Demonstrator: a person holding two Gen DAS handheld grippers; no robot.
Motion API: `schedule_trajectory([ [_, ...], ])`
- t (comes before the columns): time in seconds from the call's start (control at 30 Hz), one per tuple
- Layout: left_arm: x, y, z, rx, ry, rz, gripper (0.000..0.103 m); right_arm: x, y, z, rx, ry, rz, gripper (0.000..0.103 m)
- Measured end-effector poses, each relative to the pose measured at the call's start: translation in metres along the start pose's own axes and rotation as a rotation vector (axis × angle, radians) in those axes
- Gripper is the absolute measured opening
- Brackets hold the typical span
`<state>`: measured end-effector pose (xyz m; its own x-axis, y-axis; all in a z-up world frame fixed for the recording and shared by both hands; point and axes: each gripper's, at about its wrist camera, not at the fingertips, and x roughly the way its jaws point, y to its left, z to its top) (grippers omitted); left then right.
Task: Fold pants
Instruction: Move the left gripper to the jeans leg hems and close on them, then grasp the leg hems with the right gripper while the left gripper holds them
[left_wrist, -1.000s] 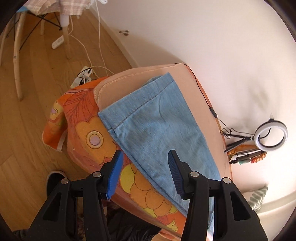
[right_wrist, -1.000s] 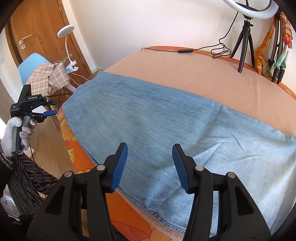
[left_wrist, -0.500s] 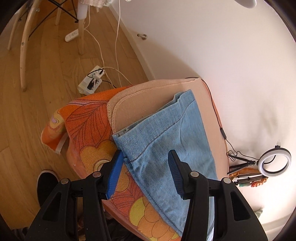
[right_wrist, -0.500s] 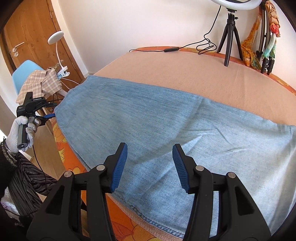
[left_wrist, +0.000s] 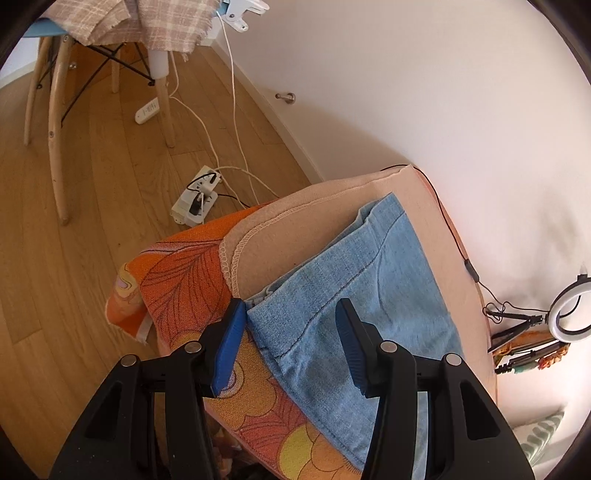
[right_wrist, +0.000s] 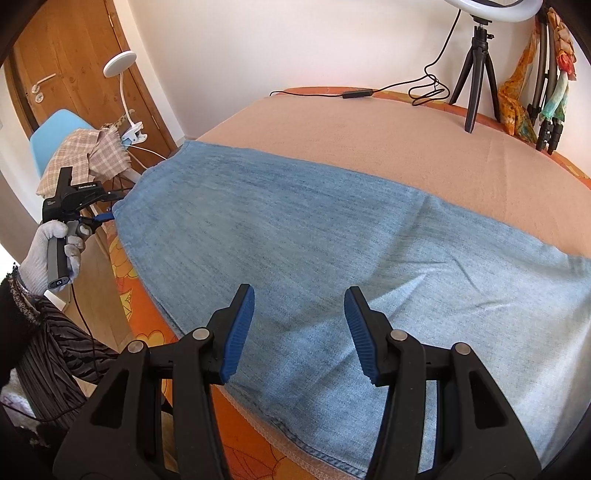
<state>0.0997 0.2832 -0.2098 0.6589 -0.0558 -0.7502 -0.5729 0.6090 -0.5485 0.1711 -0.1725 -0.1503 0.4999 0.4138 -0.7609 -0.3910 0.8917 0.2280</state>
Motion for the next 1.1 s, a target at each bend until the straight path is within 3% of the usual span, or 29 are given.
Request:
schedule_trajectory([
  [0.07, -0.001, 0.000, -0.002, -0.004, -0.007, -0.007, 0.047, 0.001, -0.001, 0.000, 0.005, 0.003, 0.001, 0.053],
  [0.13, -0.003, -0.002, -0.004, 0.009, -0.018, -0.013, 0.023, 0.003, 0.000, 0.000, 0.003, 0.005, -0.002, 0.053],
  [0.17, -0.003, -0.004, -0.005, 0.022, -0.017, -0.011, 0.018, 0.003, 0.000, -0.001, 0.002, 0.007, -0.005, 0.053],
  [0.4, -0.014, -0.024, -0.011, 0.147, -0.078, -0.020, 0.017, 0.005, 0.000, 0.001, 0.004, 0.004, -0.002, 0.053],
  [0.5, -0.016, -0.019, -0.011, 0.118, -0.080, -0.035, 0.016, 0.006, 0.002, 0.002, -0.001, 0.003, -0.005, 0.053],
  [0.7, -0.024, -0.074, -0.038, 0.389, -0.096, -0.113, 0.016, 0.006, 0.006, 0.009, 0.009, -0.005, 0.008, 0.053],
  [0.77, -0.023, -0.088, -0.049, 0.446, -0.080, -0.139, 0.016, 0.008, 0.006, 0.016, 0.047, -0.001, 0.045, 0.058],
  [0.83, -0.019, -0.096, -0.059, 0.491, -0.053, -0.153, 0.016, 0.014, 0.009, 0.027, 0.065, 0.007, 0.071, 0.071],
  [0.97, -0.009, -0.102, -0.075, 0.537, -0.004, -0.155, 0.016, 0.041, 0.024, 0.064, 0.075, 0.040, 0.151, 0.072],
  [1.1, -0.012, -0.113, -0.088, 0.606, -0.003, -0.160, 0.016, 0.083, 0.050, 0.116, 0.108, 0.114, 0.316, 0.072],
])
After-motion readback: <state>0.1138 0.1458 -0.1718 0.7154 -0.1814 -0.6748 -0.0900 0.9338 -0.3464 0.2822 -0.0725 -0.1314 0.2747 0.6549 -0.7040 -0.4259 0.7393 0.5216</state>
